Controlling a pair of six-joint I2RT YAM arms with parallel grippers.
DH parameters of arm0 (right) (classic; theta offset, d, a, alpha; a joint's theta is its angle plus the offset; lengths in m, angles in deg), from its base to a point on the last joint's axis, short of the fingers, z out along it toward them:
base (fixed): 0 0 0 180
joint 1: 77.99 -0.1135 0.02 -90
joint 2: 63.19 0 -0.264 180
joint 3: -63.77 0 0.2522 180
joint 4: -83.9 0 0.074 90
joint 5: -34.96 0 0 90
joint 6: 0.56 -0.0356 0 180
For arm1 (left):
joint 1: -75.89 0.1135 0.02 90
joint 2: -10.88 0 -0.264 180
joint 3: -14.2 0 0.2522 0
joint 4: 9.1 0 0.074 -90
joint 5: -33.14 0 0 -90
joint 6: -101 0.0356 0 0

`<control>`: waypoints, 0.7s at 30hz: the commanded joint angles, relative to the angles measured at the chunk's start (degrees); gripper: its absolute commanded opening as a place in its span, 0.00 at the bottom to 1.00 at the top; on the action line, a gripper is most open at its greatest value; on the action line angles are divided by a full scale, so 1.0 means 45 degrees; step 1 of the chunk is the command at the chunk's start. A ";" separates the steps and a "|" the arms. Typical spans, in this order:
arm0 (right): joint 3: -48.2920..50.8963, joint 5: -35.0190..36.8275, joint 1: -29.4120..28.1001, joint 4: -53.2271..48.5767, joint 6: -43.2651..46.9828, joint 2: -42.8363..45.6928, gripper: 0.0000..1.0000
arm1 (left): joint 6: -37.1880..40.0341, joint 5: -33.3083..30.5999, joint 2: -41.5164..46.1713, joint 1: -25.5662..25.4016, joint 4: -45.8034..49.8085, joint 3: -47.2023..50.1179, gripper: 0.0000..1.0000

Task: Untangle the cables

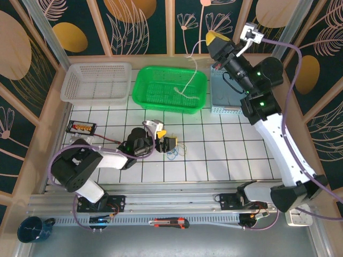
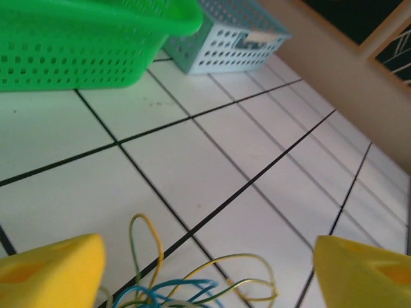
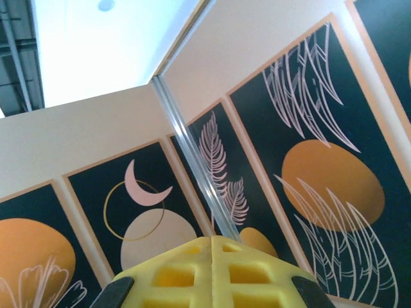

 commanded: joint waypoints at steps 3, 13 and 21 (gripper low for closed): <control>-0.0671 -0.0445 0.0632 0.1567 -0.0723 -0.1195 0.00 | -0.1260 -0.0623 0.1651 -0.0056 -0.0006 0.0265 0.96; -0.0723 -0.1139 0.1316 0.3033 -0.1404 -0.3779 0.00 | -0.2026 -0.3398 0.4987 -0.0062 0.3193 -0.0036 0.99; 0.0078 -0.1605 0.1648 0.4560 -0.2084 -0.6307 0.00 | -0.2570 -0.4720 0.6116 -0.0030 0.5095 -0.0665 0.99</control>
